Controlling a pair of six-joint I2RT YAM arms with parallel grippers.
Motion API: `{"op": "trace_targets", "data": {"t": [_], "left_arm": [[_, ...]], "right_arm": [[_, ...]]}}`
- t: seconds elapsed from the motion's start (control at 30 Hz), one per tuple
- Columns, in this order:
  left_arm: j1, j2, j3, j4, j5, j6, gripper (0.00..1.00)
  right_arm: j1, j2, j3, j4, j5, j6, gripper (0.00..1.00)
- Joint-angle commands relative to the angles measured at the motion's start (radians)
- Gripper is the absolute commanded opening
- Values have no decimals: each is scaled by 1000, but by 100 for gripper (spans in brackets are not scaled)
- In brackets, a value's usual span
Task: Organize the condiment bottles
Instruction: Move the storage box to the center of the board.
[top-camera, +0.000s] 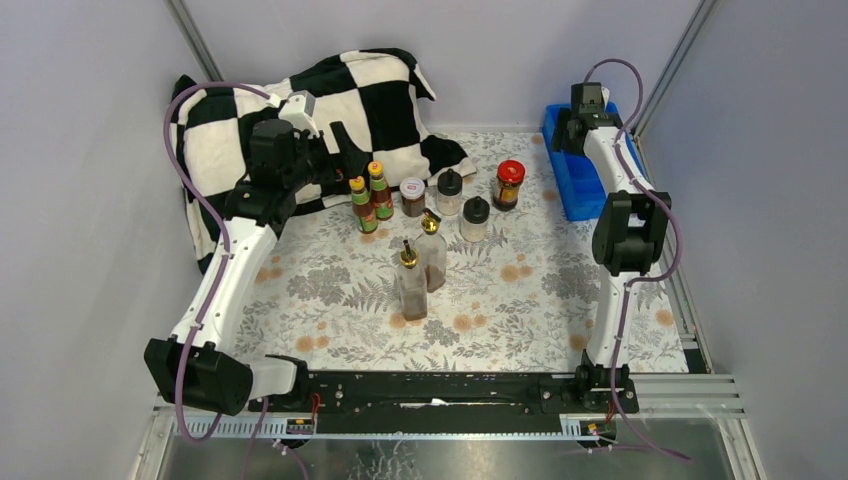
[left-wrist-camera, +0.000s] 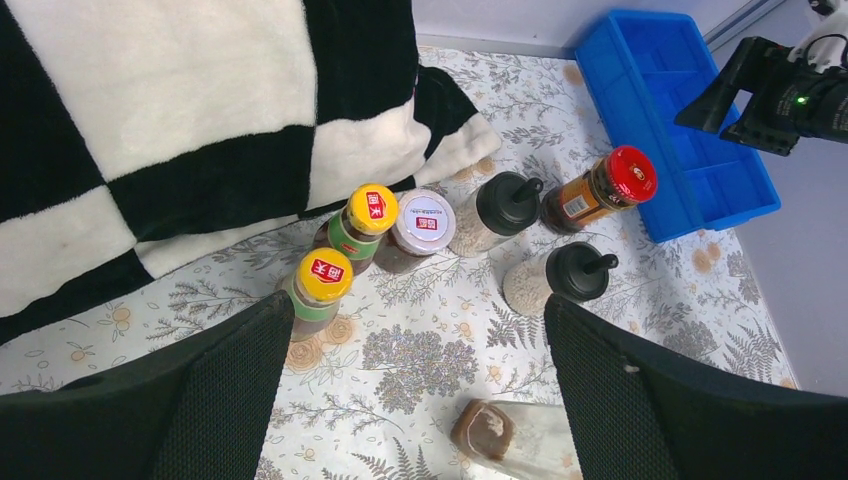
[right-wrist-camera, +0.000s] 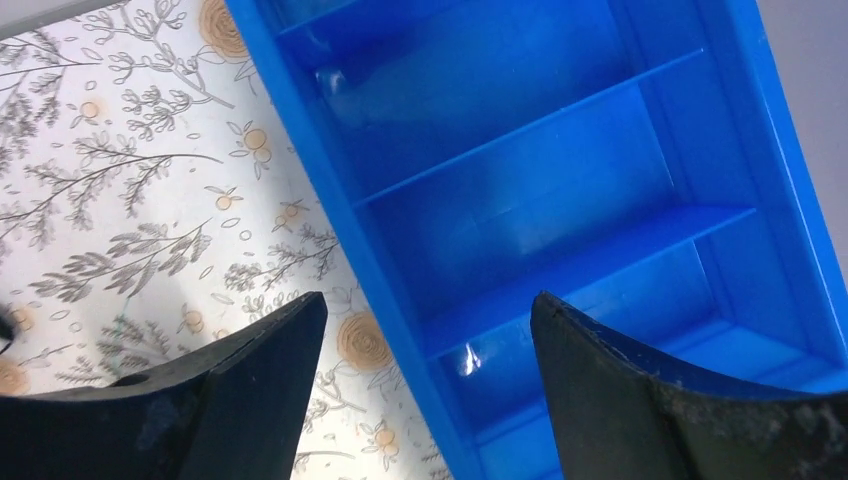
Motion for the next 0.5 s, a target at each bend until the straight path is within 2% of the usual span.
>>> {"op": "trace_targets", "data": {"t": [0.0,0.3,0.47], "left_arm": [[9,-13,-9,28,19,19,99],[8,-2,-12,29,28,19,99],[8,-1,-13,29,27,19,99]], "right_arm": [[-5,54,69,-11,21,-73,81],[-6,128,60,20,-85,-50,79],[-5,152,42,12,-81,-50,70]]}}
